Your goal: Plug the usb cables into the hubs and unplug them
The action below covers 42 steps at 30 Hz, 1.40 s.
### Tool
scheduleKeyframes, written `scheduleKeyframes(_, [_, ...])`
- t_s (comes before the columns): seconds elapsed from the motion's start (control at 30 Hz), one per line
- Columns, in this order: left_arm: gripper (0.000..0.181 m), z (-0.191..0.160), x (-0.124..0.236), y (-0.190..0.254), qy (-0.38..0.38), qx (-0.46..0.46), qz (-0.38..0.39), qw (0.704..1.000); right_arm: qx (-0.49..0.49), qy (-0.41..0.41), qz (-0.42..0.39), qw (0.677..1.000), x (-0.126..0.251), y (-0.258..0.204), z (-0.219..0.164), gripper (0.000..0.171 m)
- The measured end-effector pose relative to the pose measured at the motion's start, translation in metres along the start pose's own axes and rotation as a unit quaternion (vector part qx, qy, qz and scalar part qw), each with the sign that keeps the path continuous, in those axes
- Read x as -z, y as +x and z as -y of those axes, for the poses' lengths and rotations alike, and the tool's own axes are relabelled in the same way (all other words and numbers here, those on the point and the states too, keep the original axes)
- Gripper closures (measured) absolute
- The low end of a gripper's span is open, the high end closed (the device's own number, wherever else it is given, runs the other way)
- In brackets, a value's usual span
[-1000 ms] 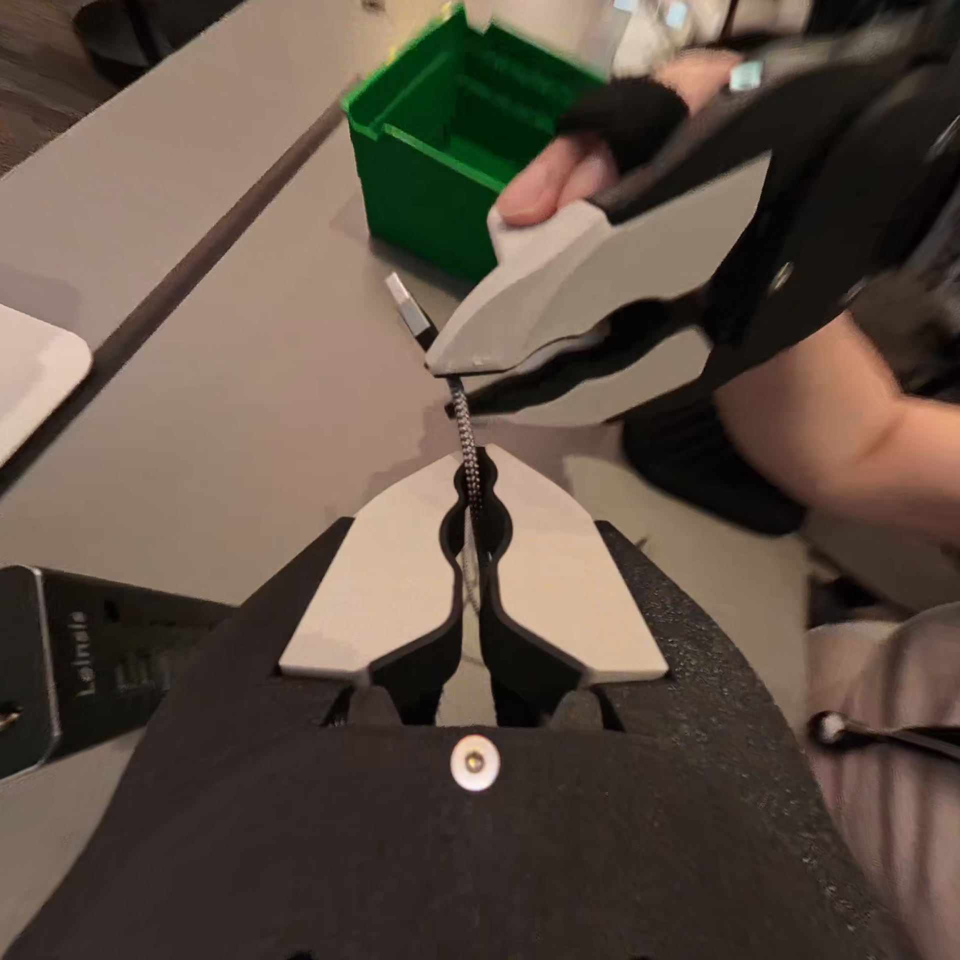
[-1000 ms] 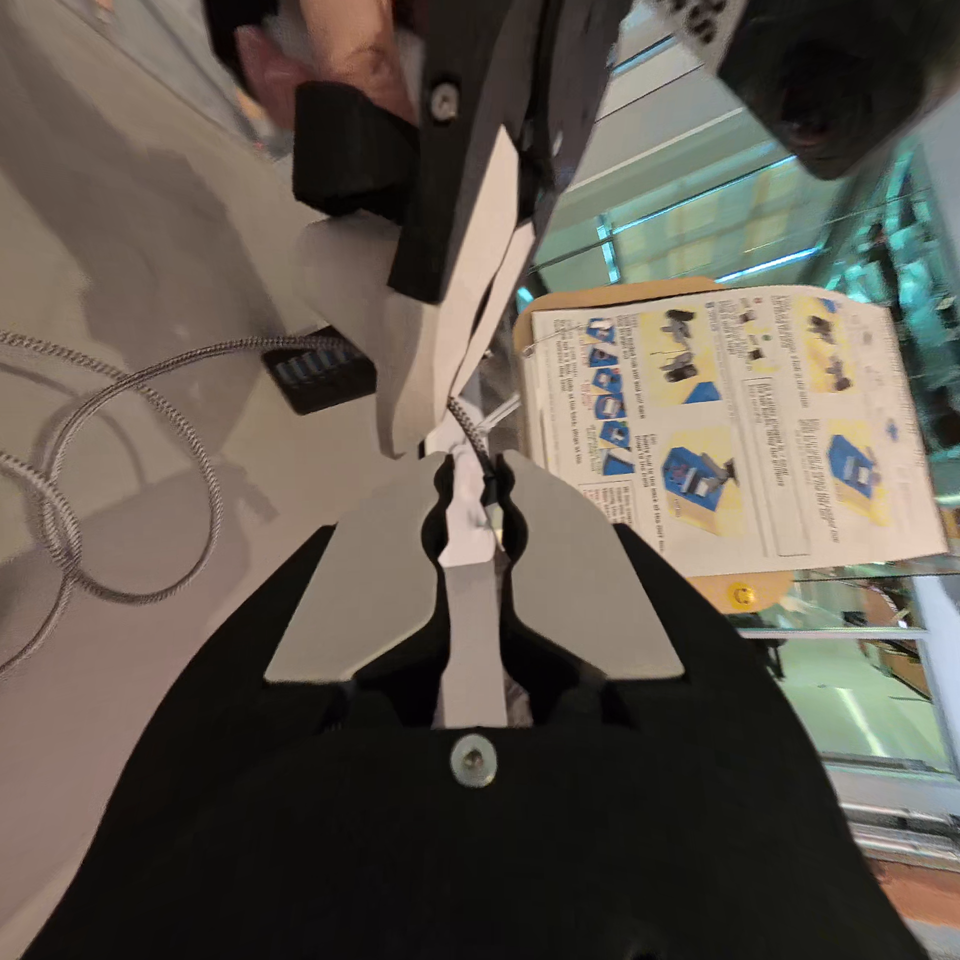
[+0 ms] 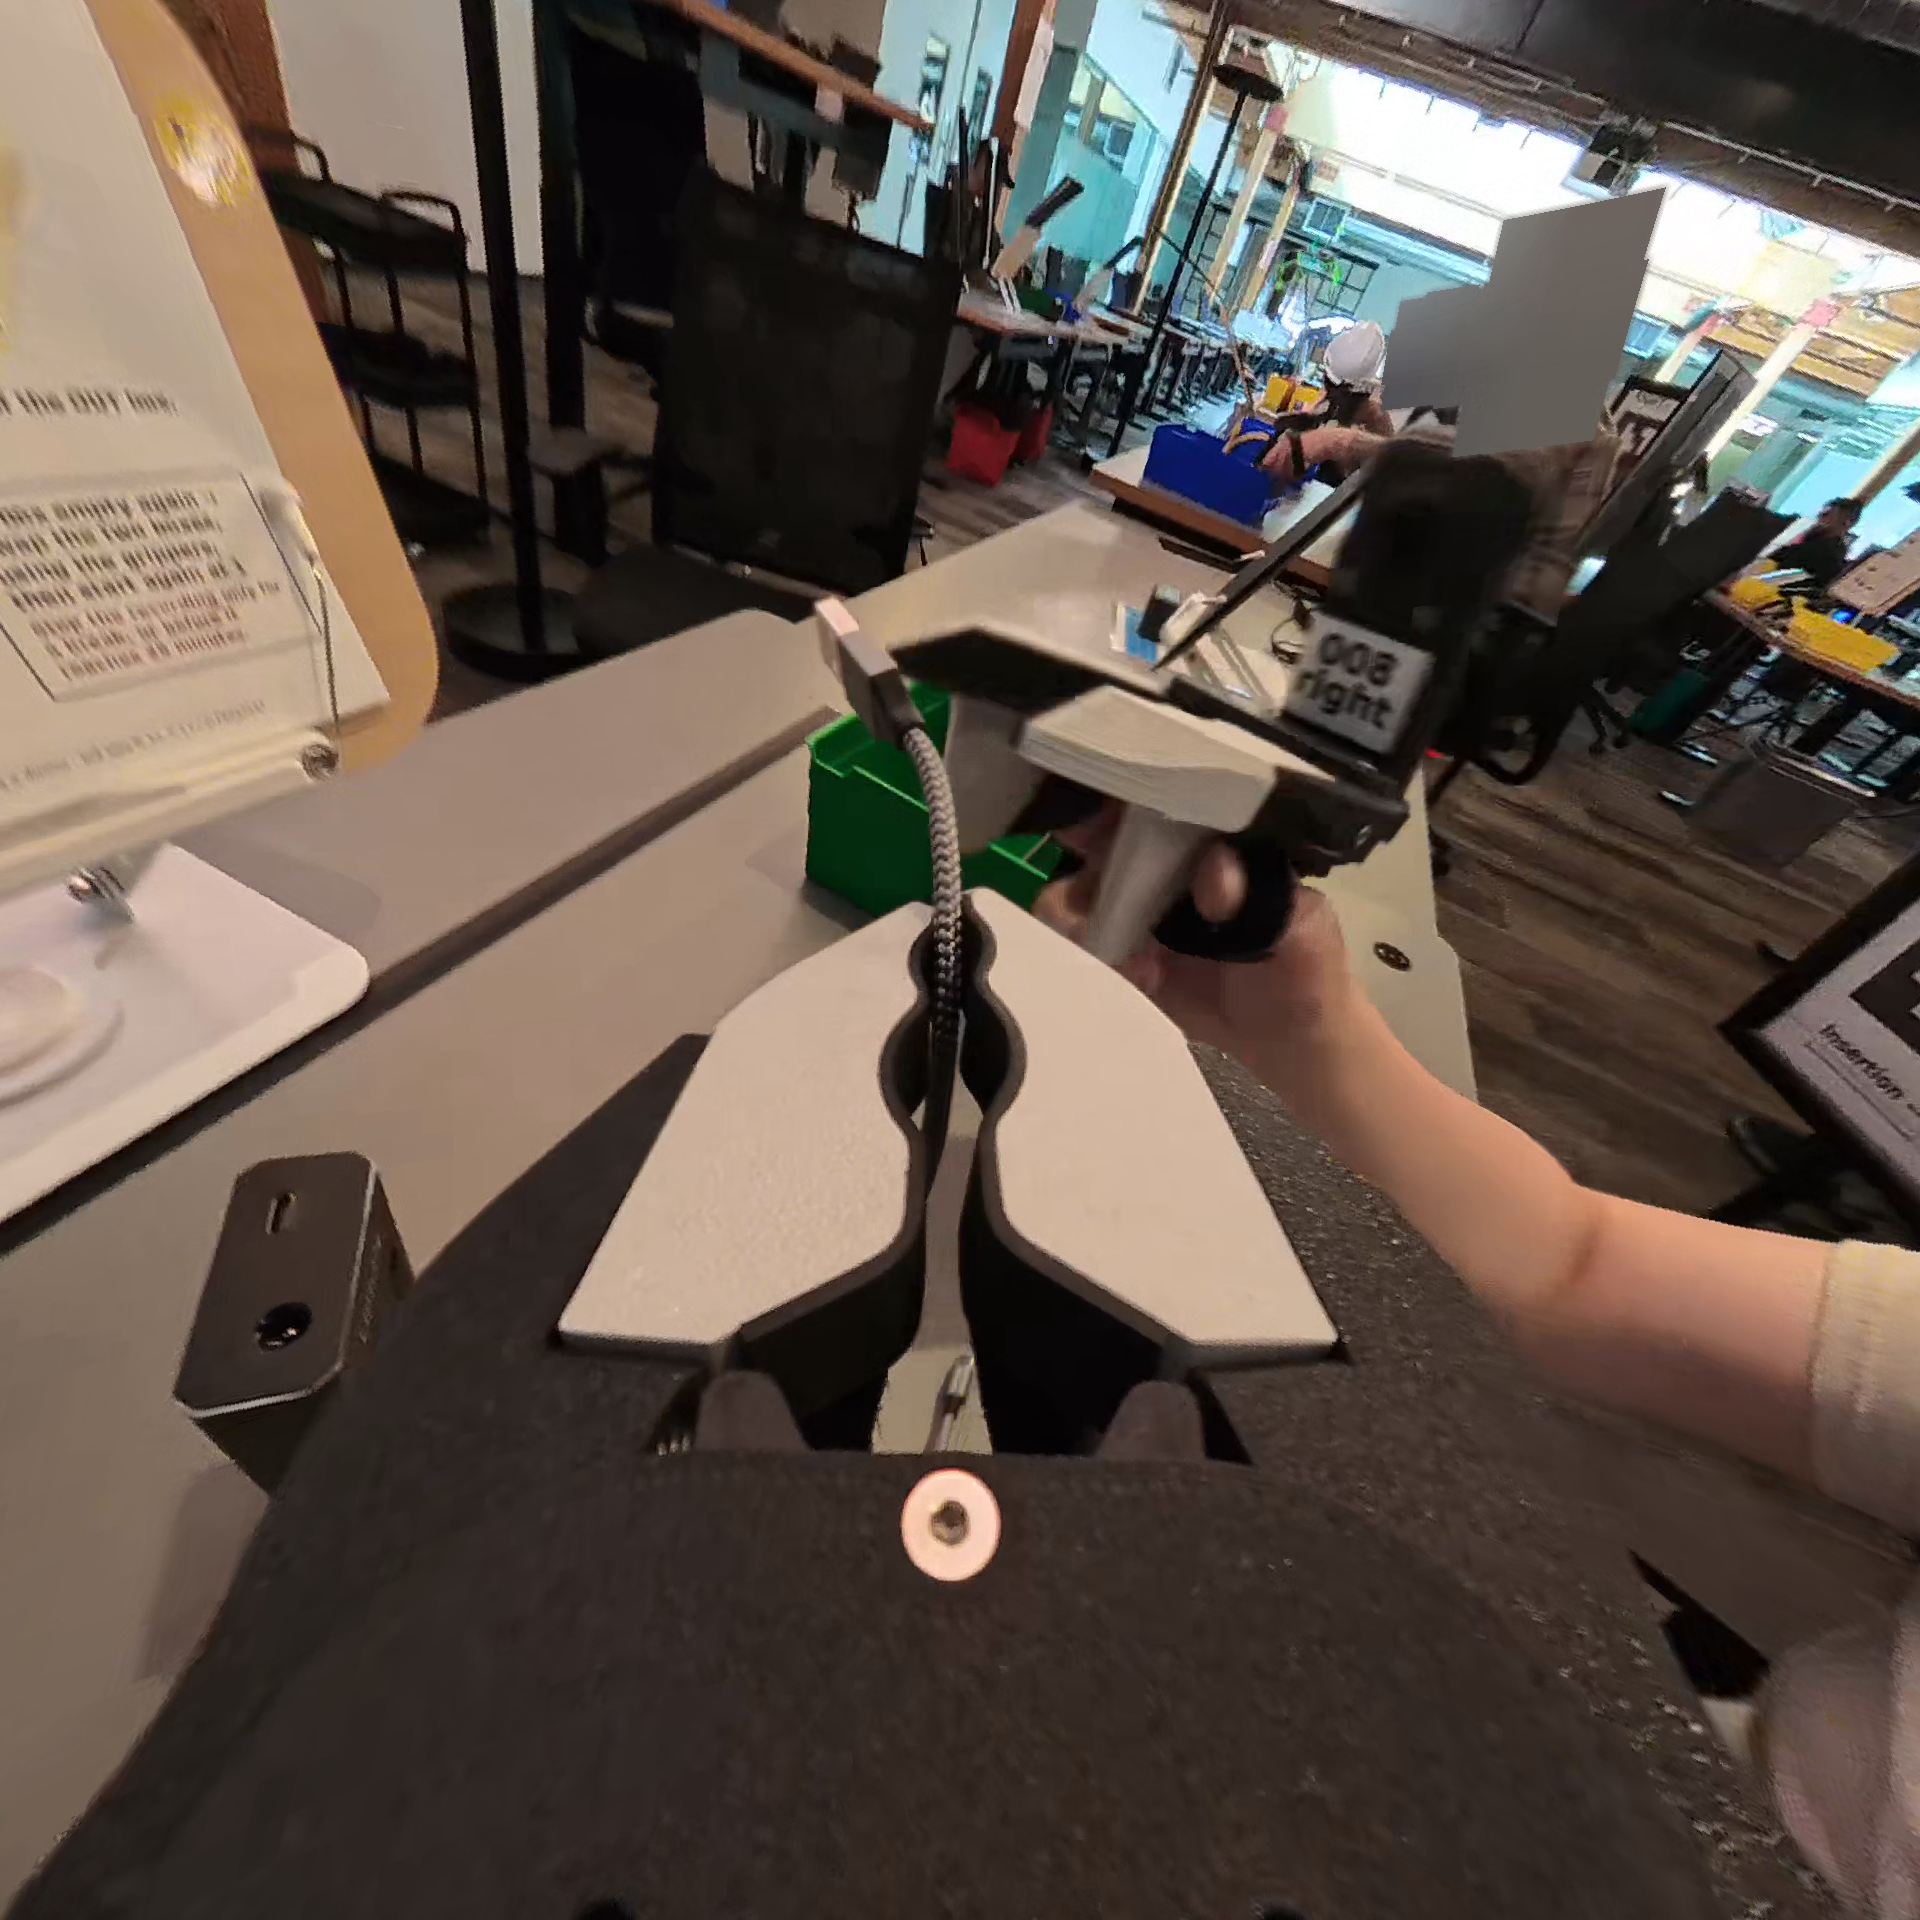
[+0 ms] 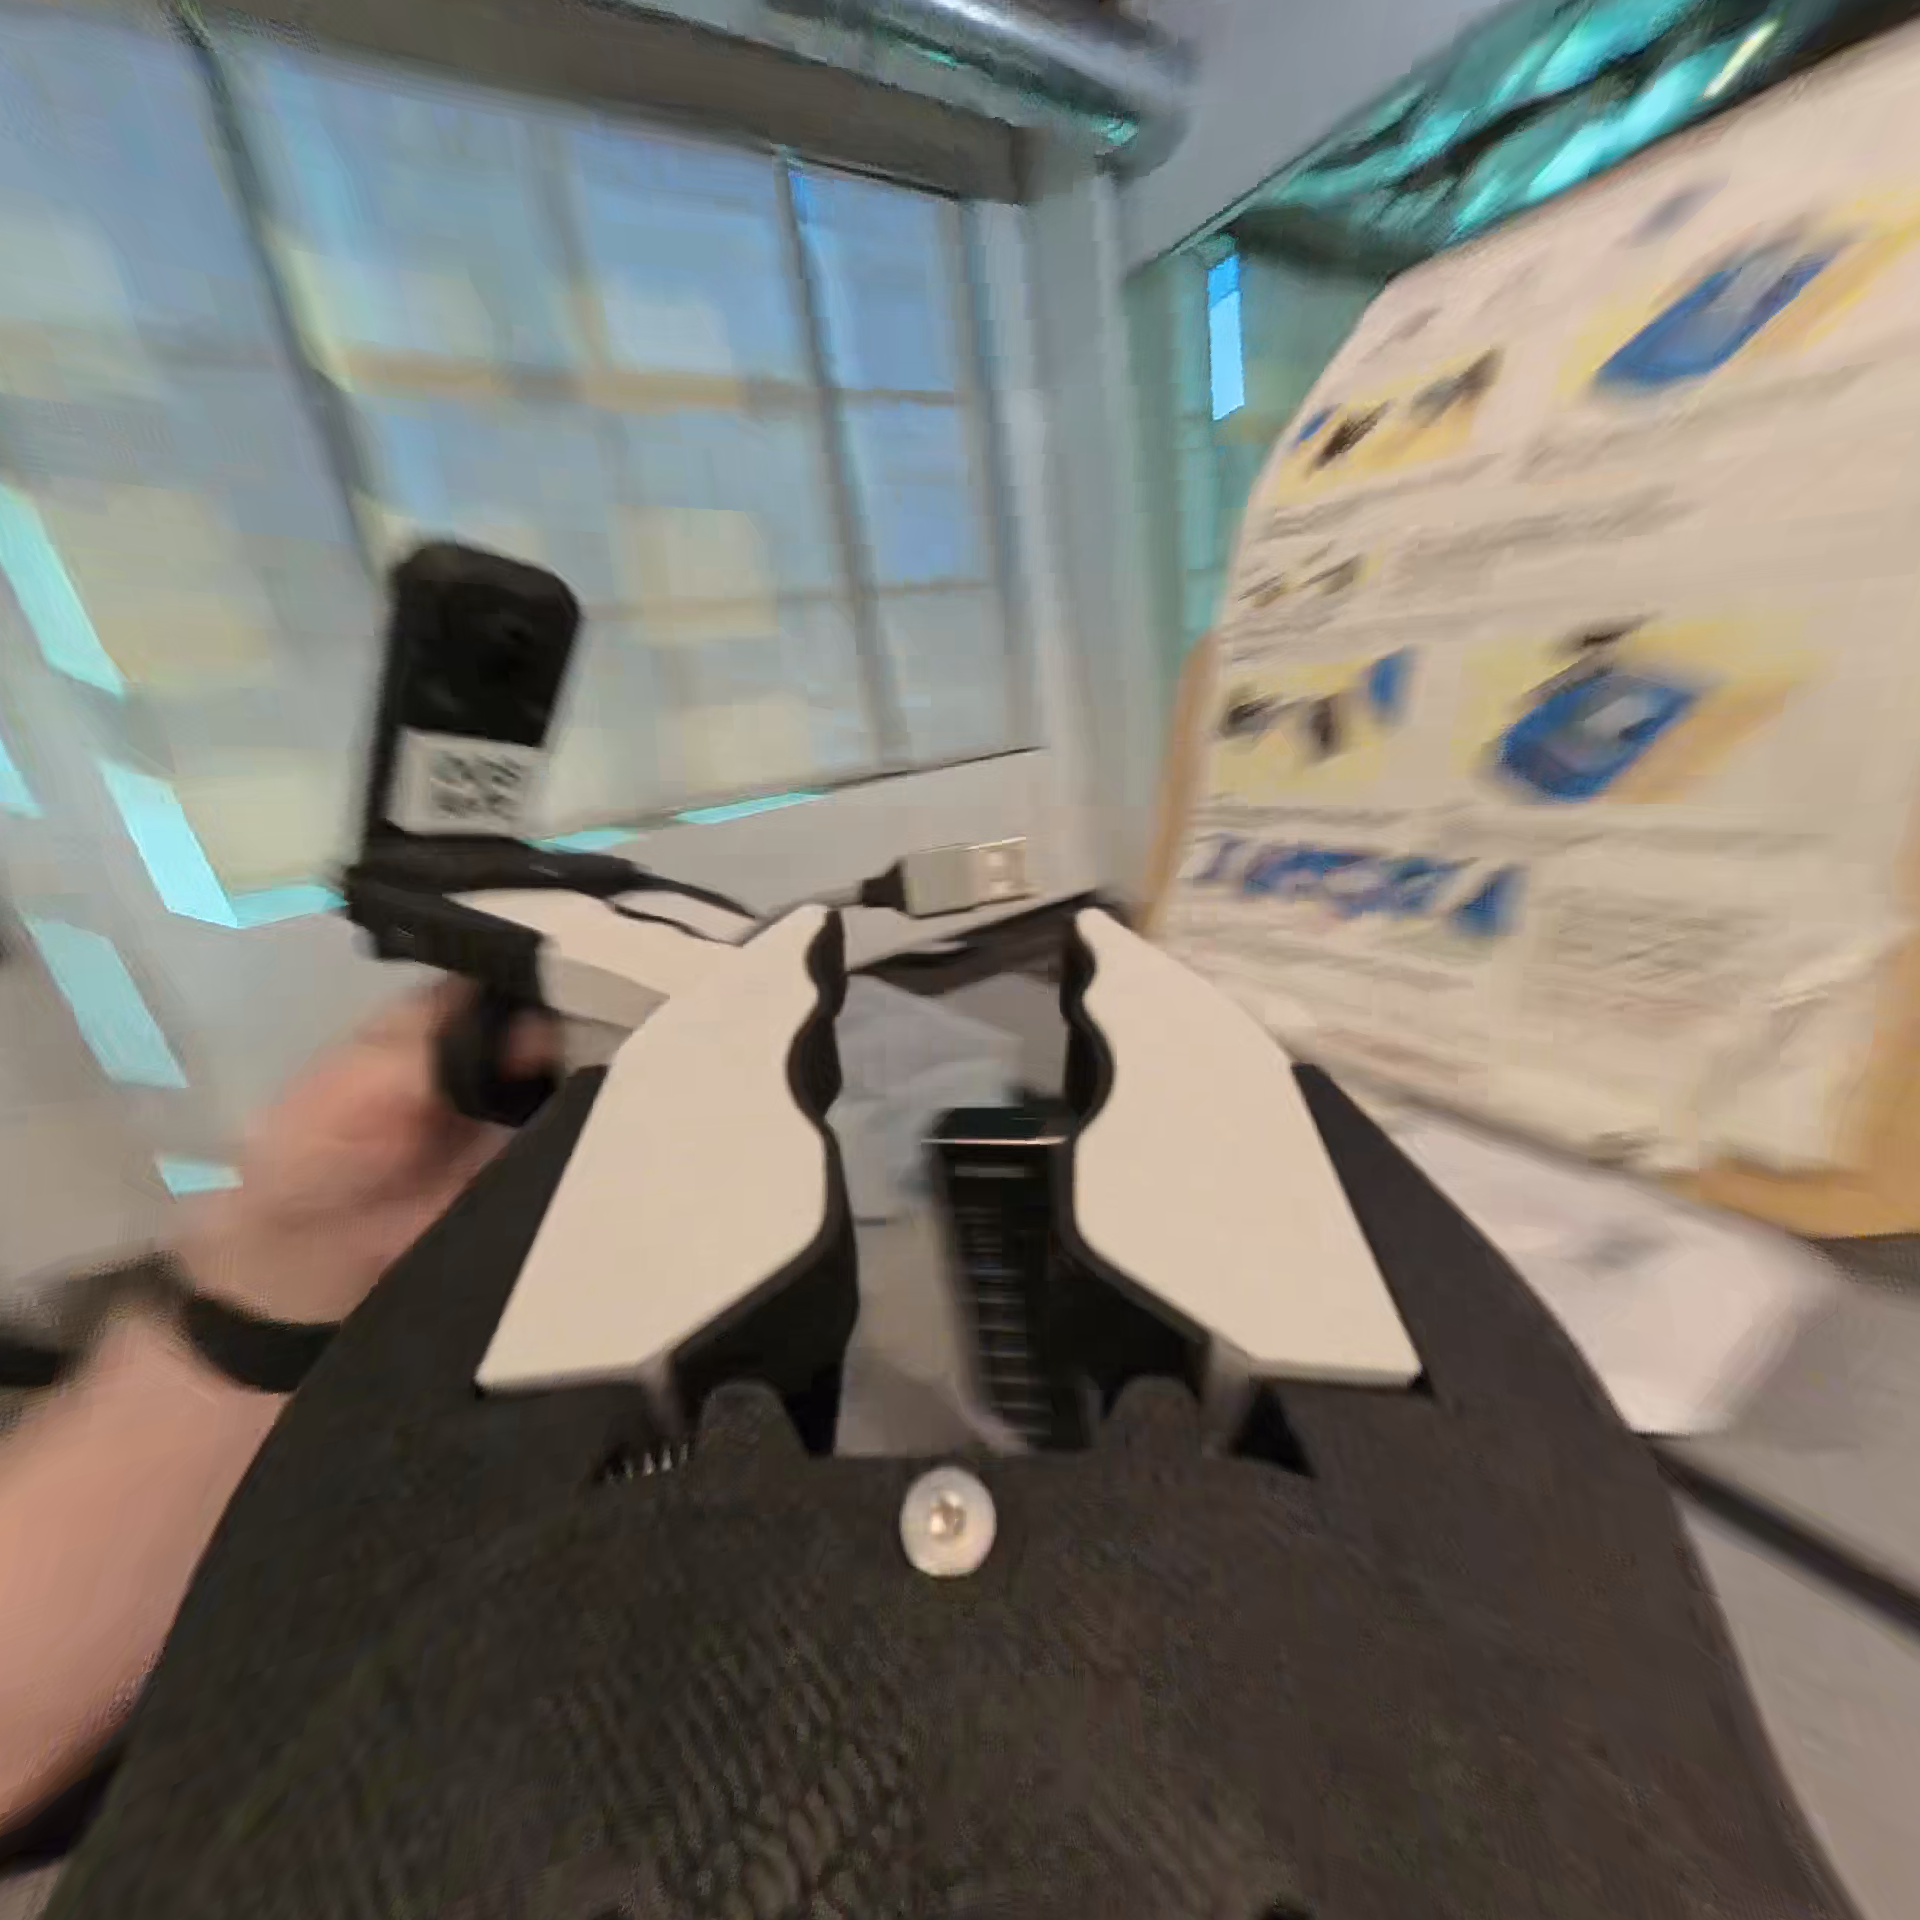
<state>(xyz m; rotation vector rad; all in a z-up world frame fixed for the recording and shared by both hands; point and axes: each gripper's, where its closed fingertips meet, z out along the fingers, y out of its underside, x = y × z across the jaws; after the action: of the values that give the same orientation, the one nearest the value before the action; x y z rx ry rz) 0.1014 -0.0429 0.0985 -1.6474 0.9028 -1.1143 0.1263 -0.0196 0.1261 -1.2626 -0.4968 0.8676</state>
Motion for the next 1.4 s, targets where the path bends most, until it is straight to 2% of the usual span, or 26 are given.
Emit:
scheduleKeyframes(0.03, [0.181,0.003,0.001,0.002,0.006,-0.010,0.006,1.000,-0.075,-0.006,0.042,0.996,-0.003,-0.009,-0.002,0.129])
scheduleKeyframes(0.13, [0.181,0.002,0.000,0.006,-0.002,-0.046,0.027,0.999,-0.239,0.002,0.137,0.961,-0.006,-0.031,0.003,0.133])
scheduleKeyframes(0.23, [0.181,-0.002,-0.006,0.004,-0.015,-0.088,0.068,0.994,-0.321,0.005,0.164,0.933,-0.005,-0.036,0.007,0.138])
scheduleKeyframes(0.33, [0.181,-0.006,-0.012,0.004,-0.021,-0.113,0.090,0.989,-0.359,0.008,0.159,0.920,-0.003,-0.034,0.008,0.142])
scheduleKeyframes(0.47, [0.181,-0.008,-0.017,0.006,-0.021,-0.118,0.093,0.988,-0.380,-0.006,0.167,0.910,-0.004,-0.038,0.004,0.160])
scheduleKeyframes(0.63, [0.181,-0.009,-0.021,-0.006,-0.016,-0.152,0.154,0.976,-0.373,-0.025,0.152,0.915,-0.006,-0.039,-0.003,0.152])
scheduleKeyframes(0.87, [0.181,-0.007,-0.023,-0.013,-0.004,-0.207,0.227,0.952,-0.260,-0.056,0.063,0.962,-0.008,-0.031,-0.014,0.150])
scheduleKeyframes(1.0, [0.181,-0.010,-0.025,-0.017,-0.020,-0.258,0.269,0.928,-0.226,-0.082,0.033,0.970,-0.010,-0.026,-0.026,0.150])
scheduleKeyframes(1.07, [0.181,-0.013,-0.028,-0.018,-0.030,-0.277,0.284,0.917,-0.211,-0.084,0.035,0.973,-0.010,-0.026,-0.026,0.165])
scheduleKeyframes(1.13, [0.180,-0.017,-0.032,-0.018,-0.038,-0.278,0.281,0.918,-0.172,-0.101,0.038,0.979,-0.008,-0.026,-0.027,0.165])
scheduleKeyframes(1.2, [0.165,-0.020,-0.037,-0.012,-0.040,-0.271,0.250,0.929,-0.090,-0.088,0.059,0.990,-0.005,-0.027,-0.015,0.165])
scheduleKeyframes(1.3, [0.119,-0.023,-0.044,0.002,-0.045,-0.249,0.191,0.948,0.118,-0.057,0.075,0.988,0.009,-0.029,0.004,0.166])
scheduleKeyframes(1.33, [0.113,-0.024,-0.045,0.007,-0.048,-0.244,0.171,0.953,0.199,-0.053,0.083,0.975,0.015,-0.032,0.006,0.165])
scheduleKeyframes(1.4, [0.116,-0.021,-0.043,0.019,-0.037,-0.243,0.133,0.960,0.336,-0.057,0.079,0.937,0.026,-0.034,0.003,0.165])
